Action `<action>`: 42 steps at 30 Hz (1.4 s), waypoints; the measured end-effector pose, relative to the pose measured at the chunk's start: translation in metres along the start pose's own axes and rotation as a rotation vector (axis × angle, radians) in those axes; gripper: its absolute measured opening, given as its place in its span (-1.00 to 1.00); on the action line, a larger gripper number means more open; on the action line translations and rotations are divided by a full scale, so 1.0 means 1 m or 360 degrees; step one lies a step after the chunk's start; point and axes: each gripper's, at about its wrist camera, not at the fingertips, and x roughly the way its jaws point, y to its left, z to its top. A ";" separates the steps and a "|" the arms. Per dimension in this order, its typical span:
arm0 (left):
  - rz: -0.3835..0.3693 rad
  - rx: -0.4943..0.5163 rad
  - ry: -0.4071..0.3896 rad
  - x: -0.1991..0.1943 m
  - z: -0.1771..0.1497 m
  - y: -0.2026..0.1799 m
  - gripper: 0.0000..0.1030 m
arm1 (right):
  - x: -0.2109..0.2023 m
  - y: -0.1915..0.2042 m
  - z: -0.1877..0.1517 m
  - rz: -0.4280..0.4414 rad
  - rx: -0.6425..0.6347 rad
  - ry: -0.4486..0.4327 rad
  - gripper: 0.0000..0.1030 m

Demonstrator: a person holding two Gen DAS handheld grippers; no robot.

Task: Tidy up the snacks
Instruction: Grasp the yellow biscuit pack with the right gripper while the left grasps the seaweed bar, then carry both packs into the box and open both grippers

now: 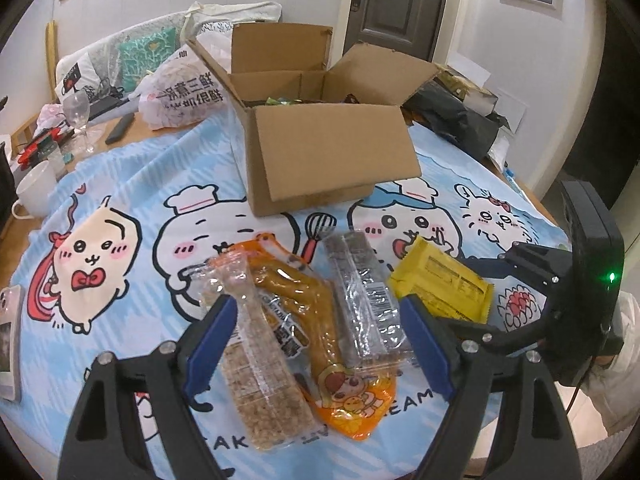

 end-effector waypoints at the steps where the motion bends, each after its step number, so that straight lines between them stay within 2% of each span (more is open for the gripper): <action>1: -0.0002 0.0004 0.0003 0.001 0.000 -0.001 0.57 | 0.000 0.001 0.000 -0.0010 -0.0014 0.0001 0.27; 9: -0.0054 0.0066 0.0055 0.013 0.004 -0.023 0.54 | -0.005 -0.003 -0.005 -0.0043 0.0022 -0.0048 0.26; 10: -0.0068 0.0096 0.0079 0.020 0.004 -0.031 0.39 | -0.006 -0.008 -0.007 -0.0047 0.0062 -0.0065 0.26; 11: -0.0071 0.0107 0.0091 0.025 0.004 -0.035 0.15 | -0.007 -0.014 -0.008 -0.0041 0.0110 -0.0069 0.26; 13: -0.0053 0.0116 0.0137 0.039 0.005 -0.042 -0.13 | -0.010 -0.024 -0.009 -0.0044 0.0185 -0.0095 0.26; 14: -0.0037 0.0122 0.0160 0.045 0.005 -0.045 -0.15 | -0.011 -0.027 -0.010 -0.0057 0.0200 -0.0101 0.26; 18: 0.0111 0.0166 0.0144 0.056 0.006 -0.050 -0.15 | -0.017 -0.036 -0.016 -0.0060 0.0239 -0.0113 0.26; 22: 0.0157 0.0164 0.0139 0.062 0.007 -0.052 -0.15 | -0.023 -0.046 -0.022 -0.0001 0.0311 -0.0146 0.26; 26: 0.0164 0.0181 0.0164 0.071 0.008 -0.056 -0.25 | -0.025 -0.055 -0.025 0.0051 0.0398 -0.0176 0.26; 31: 0.0176 0.0165 0.0127 0.070 0.010 -0.058 -0.27 | -0.027 -0.057 -0.026 0.0076 0.0428 -0.0201 0.26; 42: 0.0036 0.0160 0.0043 0.033 0.004 -0.061 -0.27 | -0.031 -0.057 -0.028 0.0055 0.0437 -0.0243 0.26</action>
